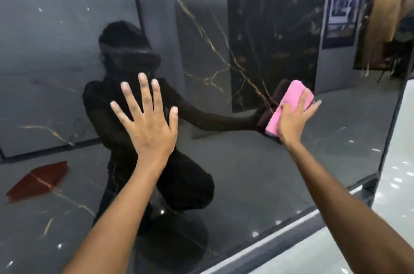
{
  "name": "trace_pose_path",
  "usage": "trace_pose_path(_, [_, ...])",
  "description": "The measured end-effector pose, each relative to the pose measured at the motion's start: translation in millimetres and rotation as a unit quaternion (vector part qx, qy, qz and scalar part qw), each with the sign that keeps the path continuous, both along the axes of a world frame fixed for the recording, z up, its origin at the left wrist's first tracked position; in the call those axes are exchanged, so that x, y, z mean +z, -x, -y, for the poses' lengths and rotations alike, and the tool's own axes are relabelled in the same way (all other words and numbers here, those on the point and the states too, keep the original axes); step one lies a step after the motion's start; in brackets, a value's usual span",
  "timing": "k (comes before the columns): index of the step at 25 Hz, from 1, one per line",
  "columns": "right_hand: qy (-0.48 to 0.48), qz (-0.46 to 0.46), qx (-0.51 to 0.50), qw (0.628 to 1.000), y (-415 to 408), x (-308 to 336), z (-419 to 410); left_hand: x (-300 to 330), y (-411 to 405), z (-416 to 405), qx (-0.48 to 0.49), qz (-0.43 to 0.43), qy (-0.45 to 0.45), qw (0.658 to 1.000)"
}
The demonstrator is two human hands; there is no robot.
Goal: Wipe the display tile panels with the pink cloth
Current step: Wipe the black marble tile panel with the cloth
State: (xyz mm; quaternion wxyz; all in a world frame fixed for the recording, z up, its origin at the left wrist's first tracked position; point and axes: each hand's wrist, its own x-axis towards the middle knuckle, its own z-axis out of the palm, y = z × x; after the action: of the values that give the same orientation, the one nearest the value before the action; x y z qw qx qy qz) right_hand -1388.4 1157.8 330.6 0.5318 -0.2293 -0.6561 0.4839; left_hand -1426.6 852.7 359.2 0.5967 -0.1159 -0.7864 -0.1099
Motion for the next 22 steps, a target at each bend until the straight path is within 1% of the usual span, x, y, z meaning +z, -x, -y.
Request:
trace_pose_path(1, [-0.008, 0.014, 0.002, 1.000, -1.5, -1.8, 30.7, -1.9, 1.7, -1.2, -0.001, -0.002, 0.008, 1.000])
trace_pose_path(2, [-0.116, 0.018, 0.024, 0.993, -3.2, -13.5, 63.5, -1.9, 2.9, -0.3, -0.004, -0.003, 0.011, 1.000])
trace_pose_path(3, [-0.321, 0.018, 0.074, 0.944, -8.4, -29.2, 94.2, -0.7, 4.3, 1.4, -0.007, -0.005, 0.010, 1.000])
trace_pose_path(4, [-0.530, 0.031, 0.112, 0.840, -13.3, -45.6, 108.2, 0.2, 5.1, 2.8, -0.007, -0.008, 0.006, 1.000])
trace_pose_path(5, [-0.667, 0.042, 0.098, 0.737, -13.8, -44.9, 100.8, 0.3, 4.8, 3.3, -0.007, -0.011, 0.002, 1.000])
trace_pose_path(6, [-0.722, 0.029, 0.070, 0.687, -8.1, -26.3, 73.4, -0.1, 3.9, 2.5, -0.008, -0.011, 0.001, 1.000])
trace_pose_path(7, [-0.695, 0.015, 0.041, 0.718, -4.2, -4.7, 45.1, -0.8, 4.0, 1.5, -0.010, -0.009, 0.003, 1.000])
trace_pose_path(8, [-0.597, 0.023, 0.034, 0.801, -1.3, 18.3, 18.6, -0.1, 5.1, 0.4, -0.012, -0.008, 0.006, 1.000])
trace_pose_path(9, [-0.454, 0.033, 0.031, 0.890, -4.1, 43.7, -3.9, 3.0, 6.5, -0.6, -0.012, -0.006, 0.011, 1.000])
trace_pose_path(10, [-0.291, 0.039, 0.024, 0.956, -11.2, 66.6, -19.9, 6.4, 5.9, -0.9, -0.013, -0.002, 0.012, 1.000])
trace_pose_path(11, [-0.143, 0.057, 0.023, 0.988, -13.3, 82.9, -22.7, 6.8, 2.6, -0.2, -0.018, 0.004, 0.009, 1.000])
trace_pose_path(12, [-0.060, 0.094, 0.015, 0.994, -14.3, 92.9, -9.8, 4.2, -1.4, 0.4, -0.033, 0.011, 0.000, 0.999])
trace_pose_path(13, [-0.080, 0.132, -0.012, 0.988, -15.1, 96.6, 16.5, 3.0, -6.6, -0.1, -0.060, 0.015, -0.018, 0.998])
trace_pose_path(14, [-0.197, 0.143, -0.032, 0.969, -13.6, 94.1, 44.4, 8.8, -13.2, -1.8, -0.091, 0.016, -0.041, 0.995])
trace_pose_path(15, [-0.379, 0.127, -0.017, 0.916, -16.3, 85.8, 70.7, 22.1, -17.6, -4.2, -0.115, 0.004, -0.055, 0.992])
trace_pose_path(16, [-0.578, 0.111, 0.025, 0.808, -18.1, 71.2, 88.0, 41.9, -20.0, -6.9, -0.127, -0.017, -0.055, 0.990])
trace_pose_path(17, [-0.714, 0.122, 0.051, 0.688, -22.5, 65.8, 93.3, 67.5, -20.1, -7.5, -0.126, -0.042, -0.046, 0.990])
trace_pose_path(18, [-0.782, 0.124, 0.050, 0.608, -25.6, 75.0, 83.9, 96.0, -17.1, -4.6, -0.117, -0.058, -0.036, 0.991])
trace_pose_path(19, [-0.794, 0.106, 0.019, 0.599, -24.6, 92.2, 62.3, 123.4, -12.0, 0.2, -0.101, -0.063, -0.029, 0.993])
trace_pose_path(20, [-0.745, 0.103, -0.017, 0.659, -20.6, 109.5, 37.4, 144.2, -6.4, 4.9, -0.080, -0.064, -0.025, 0.994])
trace_pose_path(21, [-0.631, 0.121, -0.023, 0.766, -17.0, 130.4, 11.0, 155.7, -1.2, 7.7, -0.060, -0.062, -0.024, 0.996])
trace_pose_path(22, [-0.481, 0.127, -0.024, 0.867, -19.0, 154.5, -14.1, 158.4, 3.1, 8.3, -0.043, -0.063, -0.022, 0.997])
